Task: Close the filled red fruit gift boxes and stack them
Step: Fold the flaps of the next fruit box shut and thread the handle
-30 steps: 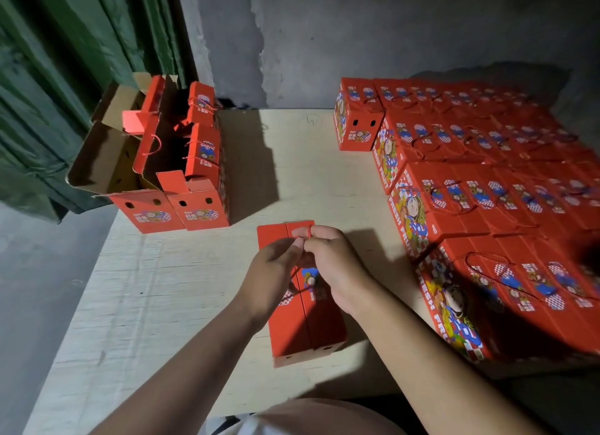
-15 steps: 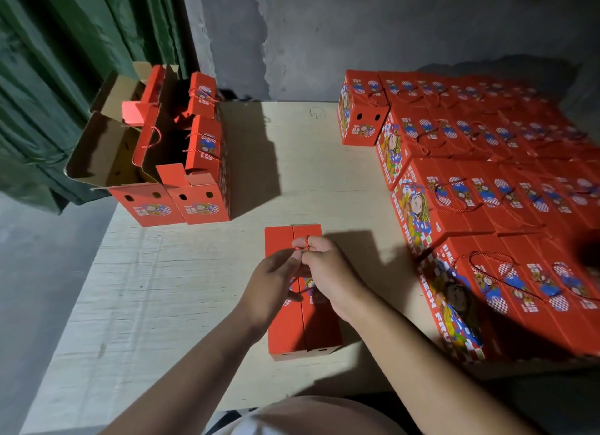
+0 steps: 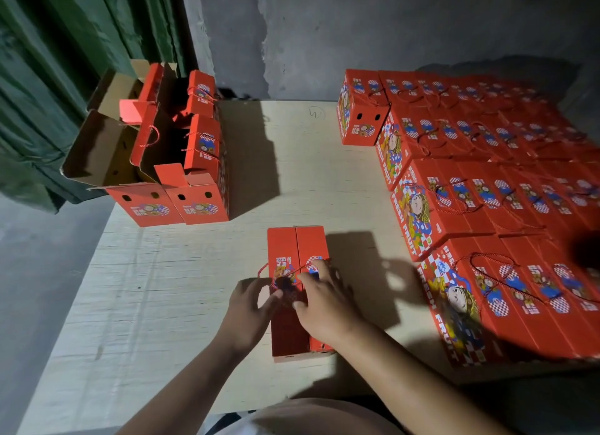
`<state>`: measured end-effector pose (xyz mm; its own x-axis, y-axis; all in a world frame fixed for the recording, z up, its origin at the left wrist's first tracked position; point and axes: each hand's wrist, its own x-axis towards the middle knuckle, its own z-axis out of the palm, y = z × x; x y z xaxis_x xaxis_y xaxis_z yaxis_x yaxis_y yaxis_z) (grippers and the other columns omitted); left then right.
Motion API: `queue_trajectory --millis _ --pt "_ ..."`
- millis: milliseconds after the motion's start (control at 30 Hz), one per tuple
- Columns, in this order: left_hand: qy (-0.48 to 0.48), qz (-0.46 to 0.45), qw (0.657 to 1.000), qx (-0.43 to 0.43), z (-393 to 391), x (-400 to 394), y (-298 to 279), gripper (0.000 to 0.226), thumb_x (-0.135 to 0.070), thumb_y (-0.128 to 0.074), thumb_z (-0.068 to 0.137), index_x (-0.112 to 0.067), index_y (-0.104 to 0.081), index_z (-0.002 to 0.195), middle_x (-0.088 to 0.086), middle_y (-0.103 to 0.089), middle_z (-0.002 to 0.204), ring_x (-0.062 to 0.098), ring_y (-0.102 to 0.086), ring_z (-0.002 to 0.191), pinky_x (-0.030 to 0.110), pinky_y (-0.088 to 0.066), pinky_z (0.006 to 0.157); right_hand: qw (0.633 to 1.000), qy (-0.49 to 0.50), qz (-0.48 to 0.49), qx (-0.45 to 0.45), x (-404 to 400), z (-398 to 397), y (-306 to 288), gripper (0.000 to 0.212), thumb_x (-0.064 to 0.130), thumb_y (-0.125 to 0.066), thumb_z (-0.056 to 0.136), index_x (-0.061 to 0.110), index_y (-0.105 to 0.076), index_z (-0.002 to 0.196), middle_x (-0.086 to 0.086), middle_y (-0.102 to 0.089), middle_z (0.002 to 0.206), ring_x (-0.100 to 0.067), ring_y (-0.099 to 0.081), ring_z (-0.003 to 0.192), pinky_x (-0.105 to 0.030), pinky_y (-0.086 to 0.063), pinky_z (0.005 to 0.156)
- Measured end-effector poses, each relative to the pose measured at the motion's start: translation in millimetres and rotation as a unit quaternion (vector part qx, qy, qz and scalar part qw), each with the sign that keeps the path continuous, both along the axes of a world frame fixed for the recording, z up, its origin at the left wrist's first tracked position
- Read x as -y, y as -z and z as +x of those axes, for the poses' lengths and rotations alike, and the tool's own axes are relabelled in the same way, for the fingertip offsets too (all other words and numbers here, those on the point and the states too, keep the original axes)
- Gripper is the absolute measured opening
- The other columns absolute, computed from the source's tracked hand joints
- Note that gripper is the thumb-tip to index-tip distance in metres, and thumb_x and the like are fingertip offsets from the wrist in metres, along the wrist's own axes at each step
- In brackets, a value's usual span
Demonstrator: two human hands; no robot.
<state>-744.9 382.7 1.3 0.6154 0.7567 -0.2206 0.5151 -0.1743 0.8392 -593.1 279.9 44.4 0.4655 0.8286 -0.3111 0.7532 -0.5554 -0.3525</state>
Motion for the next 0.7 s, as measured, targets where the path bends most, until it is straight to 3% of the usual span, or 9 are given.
queue_trajectory --millis 100,167,300,400,500,567,700 --pt "0.042 -0.059 0.997 -0.036 -14.5 4.9 15.7 0.067 -0.055 -0.061 0.098 -0.036 -0.037 0.158 0.003 -0.038 0.159 0.018 -0.029 0.153 0.043 -0.030 0.124 1.000 0.008 -0.018 -0.004 24.5 1.3 20.3 0.075 0.061 -0.065 0.088 0.042 -0.032 0.152 0.007 0.012 0.171 -0.032 -0.001 0.159 -0.061 -0.025 0.122" --pt "0.065 -0.090 0.993 -0.039 -21.8 10.1 22.7 0.088 -0.062 -0.060 0.094 -0.038 -0.016 0.166 0.002 -0.025 0.169 0.020 -0.018 0.159 0.050 -0.029 0.126 1.000 0.019 -0.022 -0.010 44.9 3.4 32.9 0.097 0.072 -0.063 0.082 0.050 -0.011 0.160 0.007 0.021 0.171 -0.034 0.005 0.160 -0.061 -0.021 0.124" --pt "0.100 -0.106 0.989 0.002 -27.4 22.5 29.7 0.103 -0.064 -0.070 0.089 -0.048 -0.001 0.164 -0.019 -0.030 0.164 0.010 -0.032 0.153 0.043 -0.036 0.123 0.997 0.018 -0.003 -0.071 76.0 7.7 50.2 0.120 0.086 -0.063 0.070 0.061 0.018 0.155 0.006 0.022 0.172 -0.029 0.000 0.162 -0.050 -0.027 0.125" --pt "0.124 -0.146 0.980 0.052 -28.3 30.9 34.0 0.110 -0.061 -0.080 0.084 -0.062 0.002 0.158 -0.039 -0.040 0.154 -0.007 -0.049 0.137 0.033 -0.048 0.111 0.993 0.007 0.009 -0.116 90.2 3.2 57.6 0.129 0.076 -0.075 0.064 0.064 0.018 0.153 0.010 0.020 0.172 -0.024 -0.023 0.159 -0.040 -0.040 0.118" --pt "0.133 -0.124 0.980 0.077 -29.2 35.7 41.3 0.122 -0.059 -0.084 0.082 -0.053 0.009 0.161 -0.037 -0.038 0.156 0.000 -0.059 0.131 0.035 -0.057 0.102 0.989 0.016 0.028 -0.142 95.2 -6.5 64.6 0.123 0.060 -0.077 0.074 0.069 0.020 0.149 0.009 0.020 0.173 -0.023 -0.043 0.150 -0.033 -0.045 0.110" --pt "0.144 -0.111 0.980 0.077 -27.6 35.6 43.2 0.126 -0.059 -0.083 0.082 -0.044 0.012 0.163 -0.036 -0.038 0.157 0.003 -0.061 0.130 0.039 -0.059 0.099 0.990 0.025 0.023 -0.139 93.3 -11.0 65.1 0.120 0.055 -0.076 0.081 0.069 0.024 0.148 0.006 0.023 0.173 -0.021 -0.044 0.149 -0.029 -0.044 0.109" --pt "0.148 -0.090 0.982 0.070 -21.9 36.6 42.3 0.126 -0.044 -0.085 0.086 -0.041 0.013 0.164 -0.038 -0.042 0.153 0.000 -0.059 0.132 0.029 -0.054 0.105 0.988 0.042 0.037 -0.142 88.3 -11.8 57.5 0.118 0.059 -0.075 0.082 0.066 0.021 0.151 0.005 0.025 0.171 -0.018 -0.040 0.151 -0.024 -0.040 0.112"
